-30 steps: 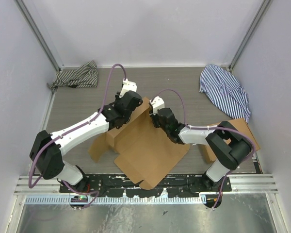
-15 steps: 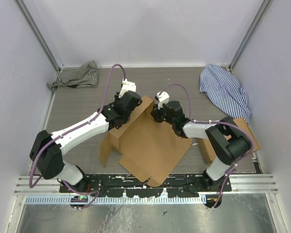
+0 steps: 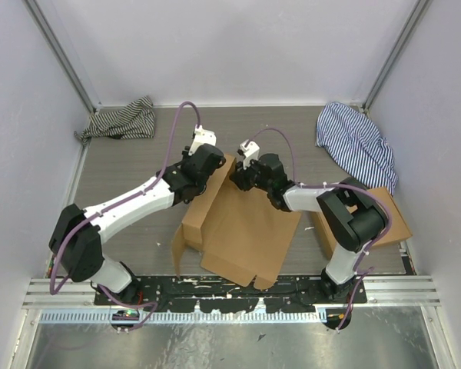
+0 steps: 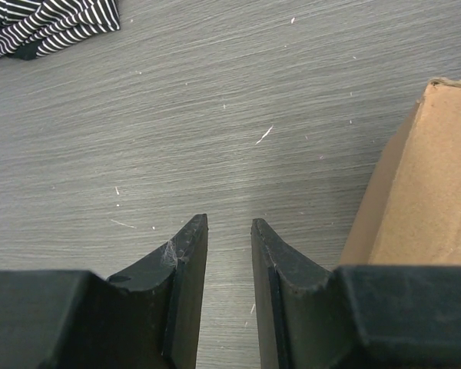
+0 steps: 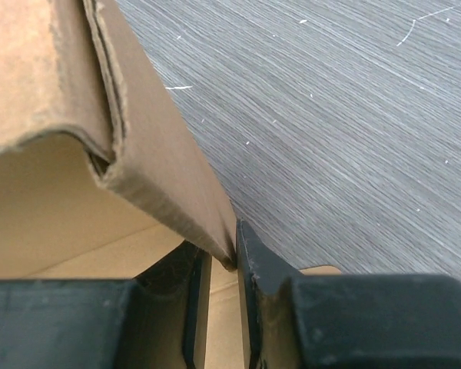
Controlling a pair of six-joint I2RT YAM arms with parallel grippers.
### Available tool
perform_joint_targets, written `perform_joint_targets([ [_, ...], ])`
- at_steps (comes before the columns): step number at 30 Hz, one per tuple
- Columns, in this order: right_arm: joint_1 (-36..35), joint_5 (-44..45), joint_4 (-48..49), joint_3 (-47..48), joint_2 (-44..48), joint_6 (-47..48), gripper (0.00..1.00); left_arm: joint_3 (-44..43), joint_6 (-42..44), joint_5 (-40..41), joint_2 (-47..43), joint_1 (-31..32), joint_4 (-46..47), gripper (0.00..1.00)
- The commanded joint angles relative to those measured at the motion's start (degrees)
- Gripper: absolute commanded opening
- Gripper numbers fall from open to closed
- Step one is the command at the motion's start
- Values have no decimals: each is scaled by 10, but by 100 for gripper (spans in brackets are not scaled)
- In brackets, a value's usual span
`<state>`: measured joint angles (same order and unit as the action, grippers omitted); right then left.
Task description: Fold the paper box
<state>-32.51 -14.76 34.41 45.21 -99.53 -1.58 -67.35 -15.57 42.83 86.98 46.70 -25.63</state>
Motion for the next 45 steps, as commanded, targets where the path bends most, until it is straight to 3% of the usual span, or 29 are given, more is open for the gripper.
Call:
perform_joint_targets([
  [1,2,-29,34,41,-5,1,17,3,-2,-10,12,-1,3,37],
  [4,7,-19,28,46,-4,-9,1,-2,-1,0,13,-3,-6,36],
  [7,14,21,29,34,14,-29,1,-14,-11,18,9,-11,-31,38],
  [14,27,189,-30,-6,89,-53,1,-37,-63,43,-57,-74,-87,66],
  [22,33,338,-63,-73,176,-85,1,125,-83,-25,-217,-174,68,66],
  [27,39,344,-70,-99,190,-94,1,250,-113,-40,-268,-209,166,65],
  [31,40,348,-69,-116,192,-99,1,292,-129,-36,-292,-232,215,66],
  [41,80,316,-117,-129,222,-125,1,301,-97,-115,-251,-319,305,69],
  [45,95,281,-116,-140,235,-131,1,302,-135,-224,-185,-369,367,68],
])
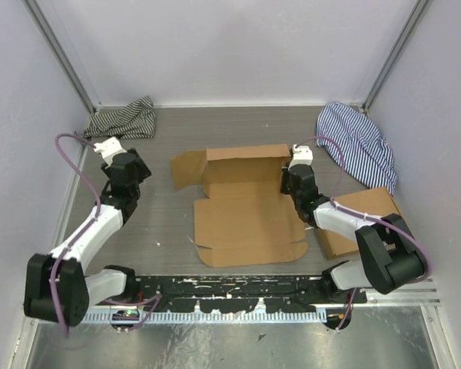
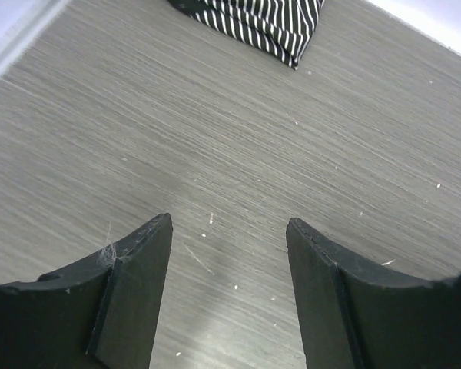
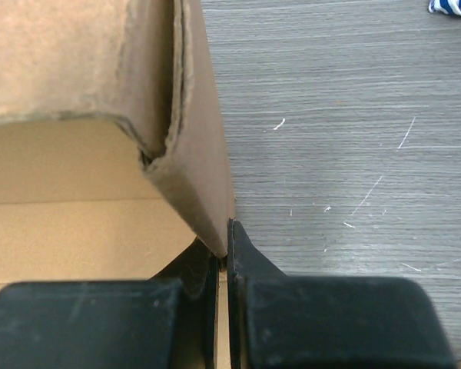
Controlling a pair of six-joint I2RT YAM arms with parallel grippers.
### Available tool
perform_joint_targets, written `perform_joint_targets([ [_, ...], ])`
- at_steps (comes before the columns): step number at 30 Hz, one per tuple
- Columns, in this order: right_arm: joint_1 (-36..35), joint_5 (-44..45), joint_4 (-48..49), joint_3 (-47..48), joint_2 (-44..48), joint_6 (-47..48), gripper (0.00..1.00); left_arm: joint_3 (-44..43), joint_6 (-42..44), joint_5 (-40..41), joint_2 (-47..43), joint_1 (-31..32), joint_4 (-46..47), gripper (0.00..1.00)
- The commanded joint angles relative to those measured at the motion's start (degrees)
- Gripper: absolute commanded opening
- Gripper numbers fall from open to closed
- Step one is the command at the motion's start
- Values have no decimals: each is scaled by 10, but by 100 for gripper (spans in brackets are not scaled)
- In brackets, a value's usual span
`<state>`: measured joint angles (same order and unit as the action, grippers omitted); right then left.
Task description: Fold the paper box
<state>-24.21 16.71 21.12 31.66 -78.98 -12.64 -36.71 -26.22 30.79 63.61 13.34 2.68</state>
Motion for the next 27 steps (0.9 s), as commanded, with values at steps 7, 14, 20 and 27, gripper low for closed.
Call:
perform_joint_targets([
  [7,20,-104,6,1,43,-26,1,-9,-61,-314,145,-43,182,66],
  [14,22,-107,-16,26,29,-25,1,25,-41,-403,137,-24,225,68],
  [20,24,-110,-41,55,1,-36,1,63,-14,-417,58,26,183,66],
  [27,24,-122,-50,74,-22,-47,1,96,19,-343,-54,105,95,67],
])
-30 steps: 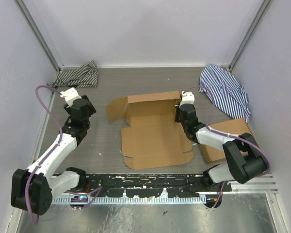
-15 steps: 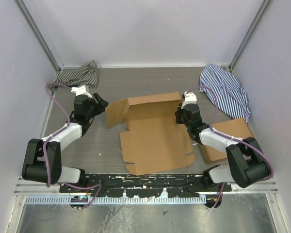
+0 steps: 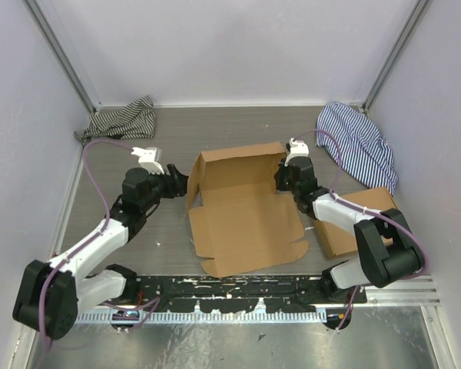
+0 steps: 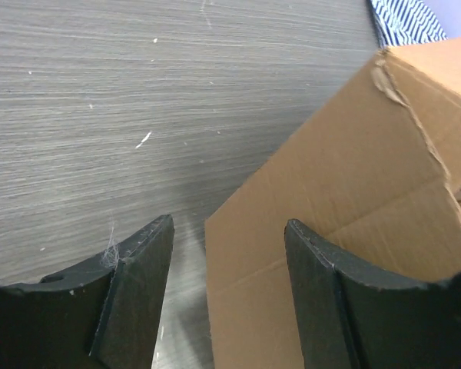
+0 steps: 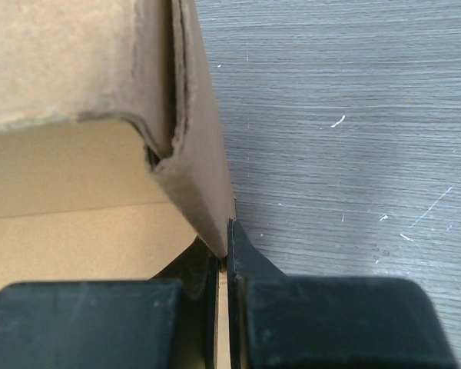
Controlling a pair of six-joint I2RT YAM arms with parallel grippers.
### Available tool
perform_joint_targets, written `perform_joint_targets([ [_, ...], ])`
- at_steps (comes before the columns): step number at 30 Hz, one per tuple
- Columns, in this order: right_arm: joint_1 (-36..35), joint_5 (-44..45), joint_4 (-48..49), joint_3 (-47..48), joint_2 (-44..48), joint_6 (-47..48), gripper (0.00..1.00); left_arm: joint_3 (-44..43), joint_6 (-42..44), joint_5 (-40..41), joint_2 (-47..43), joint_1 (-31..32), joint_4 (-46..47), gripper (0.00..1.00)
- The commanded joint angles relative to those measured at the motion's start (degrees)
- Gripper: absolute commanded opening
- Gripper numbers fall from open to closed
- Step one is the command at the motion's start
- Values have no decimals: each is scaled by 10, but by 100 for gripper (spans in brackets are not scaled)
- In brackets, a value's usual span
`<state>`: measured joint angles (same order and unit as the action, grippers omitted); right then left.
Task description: Fold the paper box
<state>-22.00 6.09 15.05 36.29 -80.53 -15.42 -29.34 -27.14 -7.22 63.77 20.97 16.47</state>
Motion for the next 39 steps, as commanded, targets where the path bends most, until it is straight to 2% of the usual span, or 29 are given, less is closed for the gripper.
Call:
perform_joint_targets([
  [1,2,-18,11,28,-8,-18,1,27,29,42,-67,35,-45,67],
  [6,2,-40,19,22,-8,-15,1,28,42,43,-59,51,-41,68],
  [9,2,-37,14,21,-4,-16,1,9,49,37,-47,56,-72,67],
  [16,2,-19,-2,33,-10,-12,1,33,40,79,-120,74,-114,66],
  [21,2,-16,-9,47,-24,-5,1,36,41,90,-134,75,-132,67],
  [28,2,-3,-3,51,-35,8,1,20,52,115,-94,75,-143,67],
  [39,0,14,-34,88,-63,22,1,-51,60,208,-29,75,-205,67],
])
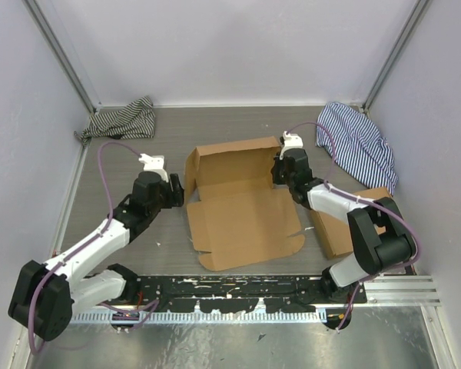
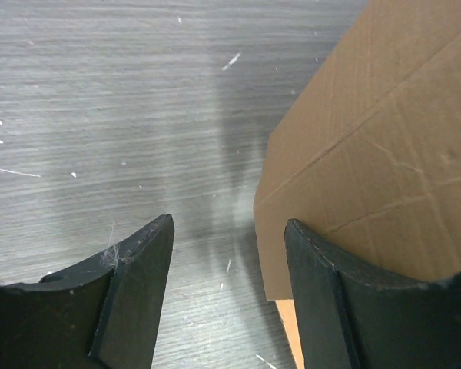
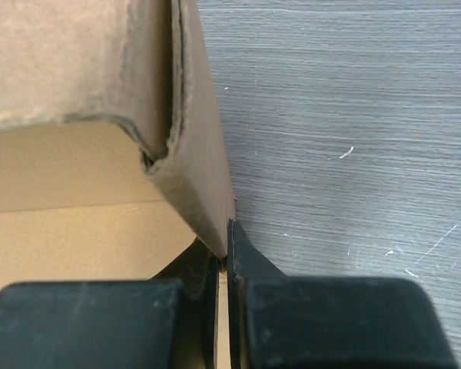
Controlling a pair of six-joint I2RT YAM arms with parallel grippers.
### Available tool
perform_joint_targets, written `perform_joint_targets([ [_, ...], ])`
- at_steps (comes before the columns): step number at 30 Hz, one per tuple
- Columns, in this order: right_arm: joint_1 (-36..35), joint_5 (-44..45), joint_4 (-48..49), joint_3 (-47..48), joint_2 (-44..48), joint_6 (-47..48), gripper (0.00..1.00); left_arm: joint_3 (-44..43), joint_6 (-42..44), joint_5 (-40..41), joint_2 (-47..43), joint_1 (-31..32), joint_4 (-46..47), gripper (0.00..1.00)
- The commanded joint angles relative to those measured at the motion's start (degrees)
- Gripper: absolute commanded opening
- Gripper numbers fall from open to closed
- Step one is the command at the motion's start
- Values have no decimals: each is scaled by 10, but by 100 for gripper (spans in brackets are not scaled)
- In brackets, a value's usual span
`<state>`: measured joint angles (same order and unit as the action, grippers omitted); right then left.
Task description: Fold the paper box
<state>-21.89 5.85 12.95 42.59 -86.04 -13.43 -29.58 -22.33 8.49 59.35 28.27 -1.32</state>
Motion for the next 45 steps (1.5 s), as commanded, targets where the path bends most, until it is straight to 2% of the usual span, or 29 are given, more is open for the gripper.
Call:
perform_joint_targets([
  [1,-2,20,-16,27,-8,2,1,-56,13,60,21,2,-35,66],
  [5,-15,32,-39,47,-17,10,1,-84,15,83,41,2,-60,66],
  [10,-24,14,-136,121,-44,17,1,-106,20,85,68,2,-53,66],
  [16,-25,-6,-194,168,-60,20,1,-109,25,71,79,2,-34,67],
  [22,-32,-33,-180,152,-50,29,2,-72,27,48,74,2,43,69],
  [29,-47,-41,-125,79,-17,25,2,-20,17,-20,61,2,131,69],
  [35,-69,-24,-100,46,3,20,1,-14,6,-33,50,2,117,68],
  [45,-81,21,-109,55,1,0,1,30,-33,-46,-80,6,60,68],
])
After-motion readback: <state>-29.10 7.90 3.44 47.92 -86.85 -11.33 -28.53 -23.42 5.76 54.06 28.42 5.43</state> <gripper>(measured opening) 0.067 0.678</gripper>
